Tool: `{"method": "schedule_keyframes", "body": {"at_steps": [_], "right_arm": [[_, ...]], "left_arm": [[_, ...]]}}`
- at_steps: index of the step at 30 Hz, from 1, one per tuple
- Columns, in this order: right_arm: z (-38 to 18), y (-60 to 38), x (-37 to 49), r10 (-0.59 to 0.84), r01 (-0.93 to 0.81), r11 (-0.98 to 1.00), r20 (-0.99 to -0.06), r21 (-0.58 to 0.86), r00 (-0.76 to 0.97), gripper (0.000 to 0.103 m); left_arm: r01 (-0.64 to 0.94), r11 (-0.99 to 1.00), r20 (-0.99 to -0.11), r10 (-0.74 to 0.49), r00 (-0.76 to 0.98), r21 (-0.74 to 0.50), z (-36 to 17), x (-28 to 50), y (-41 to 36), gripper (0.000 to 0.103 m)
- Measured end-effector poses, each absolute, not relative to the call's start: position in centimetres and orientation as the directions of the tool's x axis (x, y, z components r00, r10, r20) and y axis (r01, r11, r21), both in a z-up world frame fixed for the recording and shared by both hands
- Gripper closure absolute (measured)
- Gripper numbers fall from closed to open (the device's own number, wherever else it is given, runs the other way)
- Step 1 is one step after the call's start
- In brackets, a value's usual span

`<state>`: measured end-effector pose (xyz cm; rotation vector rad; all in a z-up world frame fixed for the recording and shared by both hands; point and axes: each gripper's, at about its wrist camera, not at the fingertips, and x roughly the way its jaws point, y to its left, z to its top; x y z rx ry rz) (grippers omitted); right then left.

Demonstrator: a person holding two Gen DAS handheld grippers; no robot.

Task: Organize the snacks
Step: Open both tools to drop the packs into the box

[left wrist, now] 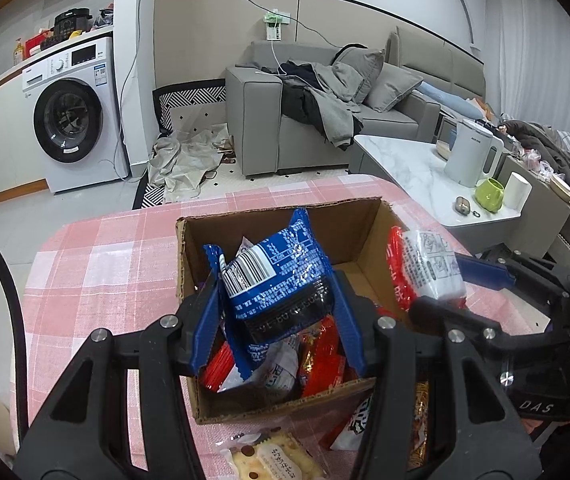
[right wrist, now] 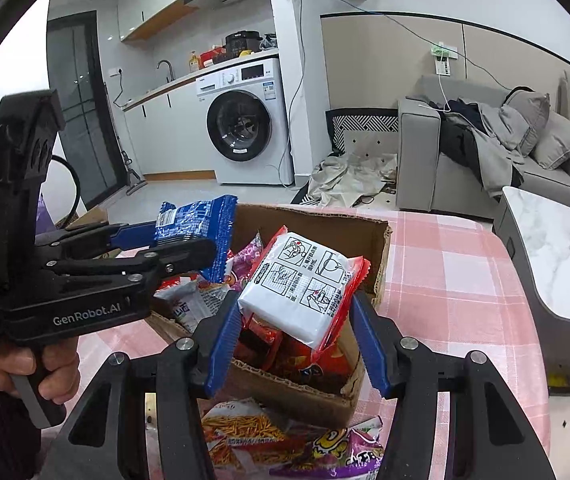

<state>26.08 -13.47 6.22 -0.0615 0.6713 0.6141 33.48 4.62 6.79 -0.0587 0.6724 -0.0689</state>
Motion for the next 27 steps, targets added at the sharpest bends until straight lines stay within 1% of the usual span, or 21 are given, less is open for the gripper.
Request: {"method": "schedule_keyframes", "body": {"at_steps": [18, 21, 22, 23, 24, 25, 26, 27], "right_arm": [[4.7, -12.4, 28.1, 0.487, -0.548, 0.829, -0.619, 0.108, 0.616, 0.047], [4.8, -12.5, 28.0, 0.5, -0.55, 0.826, -0.608, 0.121, 0.617, 0.038], [5.0, -12.6, 27.8, 0.503, -0.551, 0.825, -0.602, 0.121, 0.62, 0.032], [5.2, -12.8, 27.5, 0.503, -0.55, 0.827, -0.592, 0.118, 0.63, 0.022], [5.5, -13.1, 27.2, 0.492, -0.538, 0.836, -0.582, 0.108, 0.647, 0.017], [5.8, -13.4, 26.9, 0.477, -0.521, 0.848, -0.57, 0.097, 0.669, 0.01], [6.0, -13.9, 26.8, 0.47, -0.512, 0.854, -0.564, 0.095, 0.679, 0.005], [6.2, -14.3, 26.6, 0.469, -0.506, 0.857, -0.56, 0.1, 0.683, 0.002]], "left_arm": [[0.023, 0.998, -0.661, -0.06, 0.748, -0.064, 3.5, 37.8, 3.2, 0.053], [0.014, 0.997, -0.657, -0.061, 0.752, -0.076, 3.6, 37.7, 3.3, 0.053], [0.014, 0.997, -0.656, -0.063, 0.752, -0.08, 3.7, 37.4, 3.4, 0.052], [0.014, 0.996, -0.66, -0.067, 0.749, -0.085, 3.7, 37.1, 3.6, 0.048], [0.014, 0.996, -0.662, -0.07, 0.746, -0.089, 3.8, 36.8, 3.8, 0.041], [0.016, 0.996, -0.663, -0.073, 0.745, -0.091, 3.9, 36.4, 3.9, 0.037], [0.019, 0.996, -0.656, -0.075, 0.751, -0.092, 4.2, 35.7, 4.1, 0.031], [0.02, 0.995, -0.645, -0.076, 0.761, -0.094, 4.5, 35.0, 4.3, 0.023]]}}
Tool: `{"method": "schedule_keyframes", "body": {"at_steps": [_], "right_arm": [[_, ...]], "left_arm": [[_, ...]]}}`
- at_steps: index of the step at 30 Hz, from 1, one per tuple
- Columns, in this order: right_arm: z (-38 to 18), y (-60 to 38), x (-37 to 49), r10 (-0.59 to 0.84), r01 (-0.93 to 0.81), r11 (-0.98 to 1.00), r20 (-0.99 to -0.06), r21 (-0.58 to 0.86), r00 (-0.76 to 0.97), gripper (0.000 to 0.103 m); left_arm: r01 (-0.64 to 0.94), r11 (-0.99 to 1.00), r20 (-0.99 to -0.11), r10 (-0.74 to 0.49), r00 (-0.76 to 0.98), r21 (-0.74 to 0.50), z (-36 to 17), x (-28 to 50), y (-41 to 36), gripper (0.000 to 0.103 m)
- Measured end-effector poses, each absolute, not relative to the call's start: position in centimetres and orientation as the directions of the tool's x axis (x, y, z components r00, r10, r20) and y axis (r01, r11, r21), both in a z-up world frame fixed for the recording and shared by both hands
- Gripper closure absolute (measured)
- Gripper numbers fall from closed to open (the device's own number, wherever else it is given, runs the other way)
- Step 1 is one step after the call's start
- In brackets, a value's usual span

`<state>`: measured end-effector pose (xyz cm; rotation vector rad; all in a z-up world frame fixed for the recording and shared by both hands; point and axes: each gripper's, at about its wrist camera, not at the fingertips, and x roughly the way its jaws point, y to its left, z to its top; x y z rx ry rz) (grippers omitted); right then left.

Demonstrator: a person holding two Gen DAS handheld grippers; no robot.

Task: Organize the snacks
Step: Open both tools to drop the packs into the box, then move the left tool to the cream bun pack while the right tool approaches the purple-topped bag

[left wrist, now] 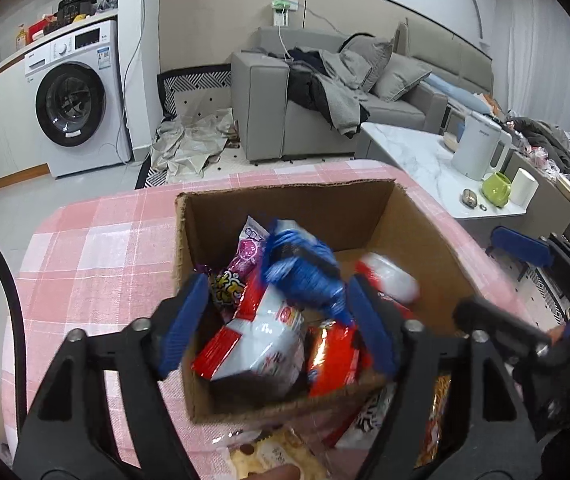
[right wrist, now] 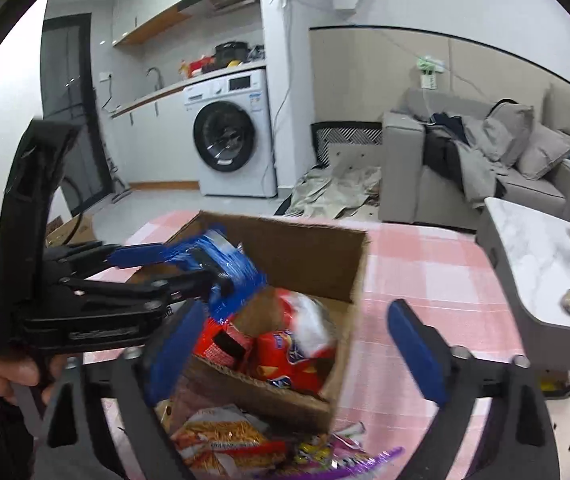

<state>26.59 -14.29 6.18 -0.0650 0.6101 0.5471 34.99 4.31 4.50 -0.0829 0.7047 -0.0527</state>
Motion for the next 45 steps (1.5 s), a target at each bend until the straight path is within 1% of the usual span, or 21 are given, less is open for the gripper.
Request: {"method": "schedule_keyframes", "body": {"at_steps": [1, 3, 4, 9, 17, 20, 27, 45], "right_arm": [[6.3, -14.7, 26.3, 0.469, -0.501, 0.859, -0.562, 0.108, 0.682, 0.0], [6.3, -15.5, 25.9, 0.46, -0.491, 0.864, -0.573, 0.113, 0.678, 0.0], [6.3, -15.9, 25.6, 0.452, -0.484, 0.868, -0.581, 0.11, 0.677, 0.0], [6.0, -17.9, 24.1, 0.424, -0.456, 0.884, -0.593, 0.106, 0.685, 0.0], [4.2, -20.7, 20.9, 0.407, -0.434, 0.894, -0.611, 0.112, 0.679, 0.0], [3.3, -21.3, 20.3, 0.391, -0.42, 0.901, -0.627, 0.111, 0.674, 0.0], [1.1, -21.8, 20.2, 0.378, -0.4, 0.908, -0.658, 0.126, 0.651, 0.0], [-2.1, -20.3, 21.2, 0.372, -0.413, 0.901, -0.723, 0.131, 0.583, 0.0]], "left_arm": [[0.018, 0.995, -0.635, -0.076, 0.769, -0.098, 4.7, 34.2, 4.5, 0.019], [0.014, 0.993, -0.629, -0.087, 0.773, -0.12, 5.1, 32.7, 5.1, 0.005], [0.008, 0.991, -0.628, -0.09, 0.773, -0.132, 5.2, 31.8, 5.7, 0.0], [-0.025, 0.989, -0.621, -0.071, 0.781, -0.145, 5.3, 28.0, 6.8, 0.001], [-0.077, 0.988, -0.626, -0.026, 0.779, -0.136, 3.4, 21.4, 8.3, 0.001], [-0.09, 0.986, -0.638, -0.022, 0.77, -0.144, 2.3, 20.1, 8.6, 0.001], [-0.098, 0.987, -0.669, -0.015, 0.743, -0.131, -0.1, 19.3, 7.8, 0.001], [-0.065, 0.991, -0.735, -0.041, 0.676, -0.115, -4.1, 21.8, 6.4, 0.001]]}}
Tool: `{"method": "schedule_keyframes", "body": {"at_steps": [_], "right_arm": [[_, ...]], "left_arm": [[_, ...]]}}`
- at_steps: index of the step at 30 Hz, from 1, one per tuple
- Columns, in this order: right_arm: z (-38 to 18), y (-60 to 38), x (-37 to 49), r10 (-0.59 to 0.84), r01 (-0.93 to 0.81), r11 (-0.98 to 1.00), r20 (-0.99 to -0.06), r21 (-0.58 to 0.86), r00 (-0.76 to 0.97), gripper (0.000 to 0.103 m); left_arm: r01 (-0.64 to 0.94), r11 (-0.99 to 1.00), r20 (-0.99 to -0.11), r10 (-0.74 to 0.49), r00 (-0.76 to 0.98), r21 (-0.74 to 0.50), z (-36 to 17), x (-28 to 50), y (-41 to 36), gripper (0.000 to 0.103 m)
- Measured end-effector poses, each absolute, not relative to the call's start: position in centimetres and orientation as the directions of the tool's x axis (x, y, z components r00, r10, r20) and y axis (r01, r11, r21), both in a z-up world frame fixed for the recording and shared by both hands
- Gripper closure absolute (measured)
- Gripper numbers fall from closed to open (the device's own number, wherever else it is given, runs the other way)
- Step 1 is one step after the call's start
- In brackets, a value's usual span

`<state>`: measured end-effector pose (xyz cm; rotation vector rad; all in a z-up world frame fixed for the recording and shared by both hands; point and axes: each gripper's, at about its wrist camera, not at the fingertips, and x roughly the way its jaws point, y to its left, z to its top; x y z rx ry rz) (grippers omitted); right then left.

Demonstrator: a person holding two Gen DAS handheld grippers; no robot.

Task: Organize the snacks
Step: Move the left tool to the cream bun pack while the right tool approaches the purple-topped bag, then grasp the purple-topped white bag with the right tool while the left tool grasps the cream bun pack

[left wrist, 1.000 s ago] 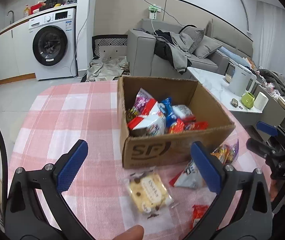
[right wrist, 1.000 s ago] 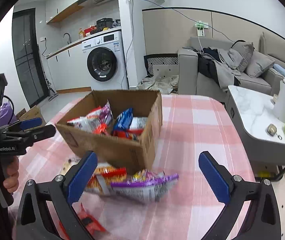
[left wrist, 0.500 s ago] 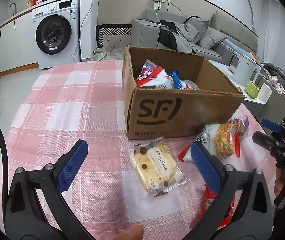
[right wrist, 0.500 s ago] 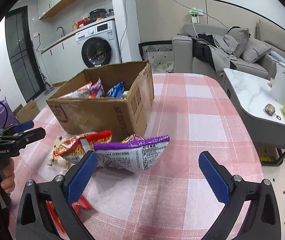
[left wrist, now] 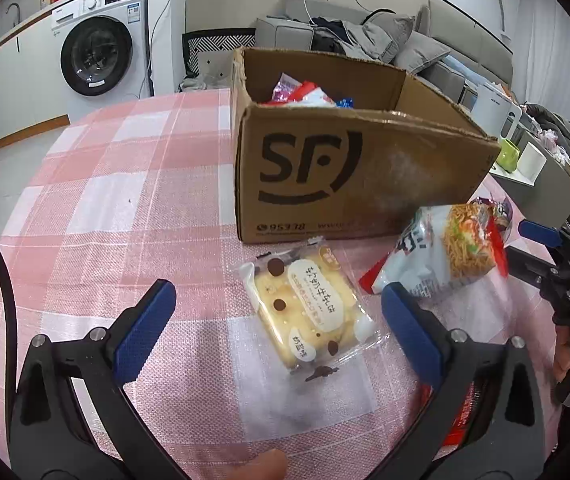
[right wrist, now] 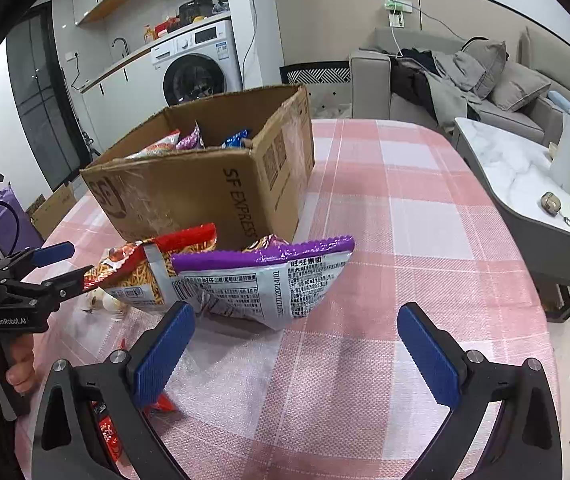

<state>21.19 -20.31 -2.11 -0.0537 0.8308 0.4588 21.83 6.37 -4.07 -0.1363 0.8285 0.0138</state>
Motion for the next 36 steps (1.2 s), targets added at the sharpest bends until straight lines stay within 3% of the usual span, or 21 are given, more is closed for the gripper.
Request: {"method": "schedule_keyframes", "body": {"at_steps": [13, 20, 26, 27, 30, 36], "right_arm": [[-3.7, -19.1, 22.8, 0.366, -0.411, 0.901, -0.753, 0.14, 0.546, 0.0], [-4.5, -17.9, 23.8, 0.315, -0.401, 0.912, -0.78, 0.09, 0.541, 0.0], [-4.4, -18.5, 24.4, 0.342, -0.382, 0.914, -0.762, 0.133, 0.551, 0.002], [-4.3, -18.7, 24.3, 0.349, -0.381, 0.913, -0.756, 0.143, 0.554, 0.004], [-3.9, -19.2, 24.2, 0.397, -0.4, 0.897, -0.739, 0.188, 0.544, 0.029], [-3.7, -19.1, 23.5, 0.418, -0.432, 0.882, -0.734, 0.186, 0.536, 0.053]], "left_arm": [[-0.064, 0.978, -0.776, -0.117, 0.619, -0.199, -6.2, 23.5, 7.3, 0.001], [-0.081, 0.985, -0.808, -0.079, 0.584, -0.155, -7.3, 25.0, 7.0, 0.001], [-0.084, 0.986, -0.807, -0.071, 0.587, -0.147, -7.7, 25.5, 7.2, 0.001], [-0.084, 0.986, -0.806, -0.068, 0.588, -0.145, -7.8, 25.4, 7.2, 0.001], [-0.084, 0.986, -0.803, -0.067, 0.592, -0.144, -8.1, 25.1, 7.1, 0.001], [-0.082, 0.986, -0.801, -0.068, 0.595, -0.145, -8.2, 24.5, 7.4, 0.001]]}}
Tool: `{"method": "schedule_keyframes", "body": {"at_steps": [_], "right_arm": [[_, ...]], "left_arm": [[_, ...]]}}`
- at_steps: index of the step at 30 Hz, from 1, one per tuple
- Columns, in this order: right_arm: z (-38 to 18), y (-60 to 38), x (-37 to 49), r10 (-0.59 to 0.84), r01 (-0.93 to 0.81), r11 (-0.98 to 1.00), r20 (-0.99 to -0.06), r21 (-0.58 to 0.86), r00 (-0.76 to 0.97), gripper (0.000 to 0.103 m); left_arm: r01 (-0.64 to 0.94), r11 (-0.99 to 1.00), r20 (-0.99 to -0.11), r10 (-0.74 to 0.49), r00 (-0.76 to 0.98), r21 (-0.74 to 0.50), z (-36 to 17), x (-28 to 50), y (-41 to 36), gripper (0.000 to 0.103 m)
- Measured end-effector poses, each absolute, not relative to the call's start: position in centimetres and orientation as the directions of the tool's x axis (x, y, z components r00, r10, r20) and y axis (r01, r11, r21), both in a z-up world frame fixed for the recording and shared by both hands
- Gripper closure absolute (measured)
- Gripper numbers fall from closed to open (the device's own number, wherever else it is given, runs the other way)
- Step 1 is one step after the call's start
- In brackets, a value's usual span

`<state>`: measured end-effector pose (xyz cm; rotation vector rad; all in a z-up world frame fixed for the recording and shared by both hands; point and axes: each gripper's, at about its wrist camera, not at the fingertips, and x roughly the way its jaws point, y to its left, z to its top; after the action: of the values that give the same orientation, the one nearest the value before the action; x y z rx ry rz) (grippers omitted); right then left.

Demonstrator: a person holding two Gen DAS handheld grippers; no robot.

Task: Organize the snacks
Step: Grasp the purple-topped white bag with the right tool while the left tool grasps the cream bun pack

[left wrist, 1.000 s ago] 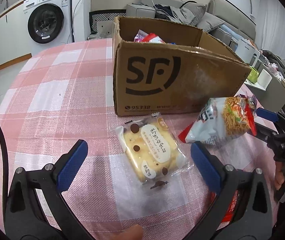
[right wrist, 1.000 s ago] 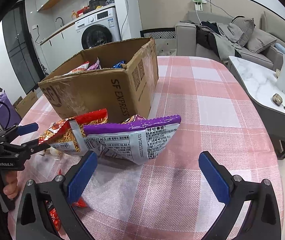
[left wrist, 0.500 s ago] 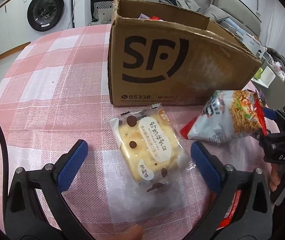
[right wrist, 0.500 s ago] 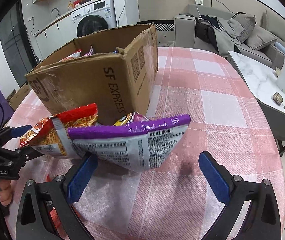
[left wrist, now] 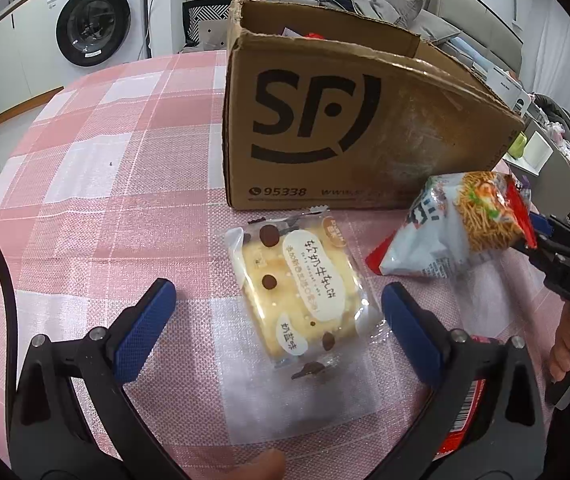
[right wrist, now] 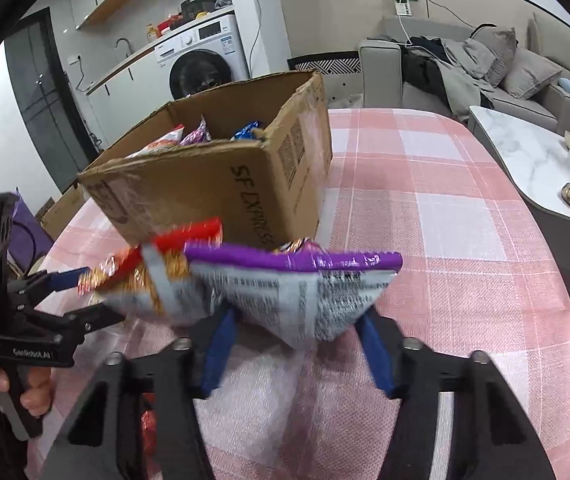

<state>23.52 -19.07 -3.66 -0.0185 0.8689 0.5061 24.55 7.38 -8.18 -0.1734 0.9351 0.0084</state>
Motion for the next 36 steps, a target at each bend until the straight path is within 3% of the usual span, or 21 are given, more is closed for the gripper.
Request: {"method": "schedule_keyframes", "body": {"at_steps": [1, 2, 11, 12, 14, 19, 22, 24, 29, 36], "right_arm": [[-3.7, -19.2, 23.3, 0.423, -0.437, 0.879, -0.733, 0.19, 0.533, 0.066], [-3.6, -19.3, 23.0, 0.423, -0.438, 0.879, -0.732, 0.189, 0.534, 0.068], [-3.1, -19.8, 21.4, 0.432, -0.46, 0.87, -0.72, 0.175, 0.543, 0.071], [-3.1, -19.7, 21.4, 0.43, -0.462, 0.87, -0.722, 0.171, 0.542, 0.069], [-3.1, -19.7, 21.5, 0.431, -0.458, 0.871, -0.724, 0.178, 0.539, 0.044], [-2.8, -19.4, 21.9, 0.435, -0.455, 0.872, -0.713, 0.181, 0.551, 0.043], [-3.1, -19.2, 22.5, 0.426, -0.446, 0.877, -0.721, 0.18, 0.547, 0.043], [-3.2, -19.2, 22.8, 0.425, -0.441, 0.878, -0.722, 0.183, 0.546, 0.043], [-2.9, -19.7, 22.3, 0.434, -0.441, 0.877, -0.706, 0.19, 0.56, 0.049], [-2.2, -21.0, 20.8, 0.456, -0.441, 0.872, -0.677, 0.211, 0.578, 0.052]], "left_arm": [[-0.082, 0.986, -0.801, -0.068, 0.595, -0.145, -8.2, 24.6, 7.4, 0.001], [-0.082, 0.986, -0.801, -0.067, 0.595, -0.144, -8.2, 24.6, 7.4, 0.001], [-0.083, 0.987, -0.8, -0.062, 0.597, -0.138, -8.2, 23.5, 6.8, 0.001], [-0.083, 0.987, -0.8, -0.061, 0.597, -0.138, -8.2, 23.5, 6.8, 0.001], [-0.083, 0.987, -0.8, -0.062, 0.597, -0.138, -8.2, 23.5, 6.8, 0.001], [-0.067, 0.988, -0.801, -0.071, 0.594, -0.138, -8.1, 23.5, 6.7, 0.001], [-0.041, 0.989, -0.794, -0.088, 0.601, -0.141, -8.0, 23.4, 6.5, 0.011], [-0.023, 0.989, -0.785, -0.105, 0.61, -0.149, -7.8, 23.3, 6.4, 0.026], [0.012, 0.984, -0.773, -0.148, 0.617, -0.178, -7.6, 22.9, 6.3, 0.042], [0.032, 0.982, -0.768, -0.166, 0.618, -0.187, -7.4, 22.5, 6.1, 0.048]]}}
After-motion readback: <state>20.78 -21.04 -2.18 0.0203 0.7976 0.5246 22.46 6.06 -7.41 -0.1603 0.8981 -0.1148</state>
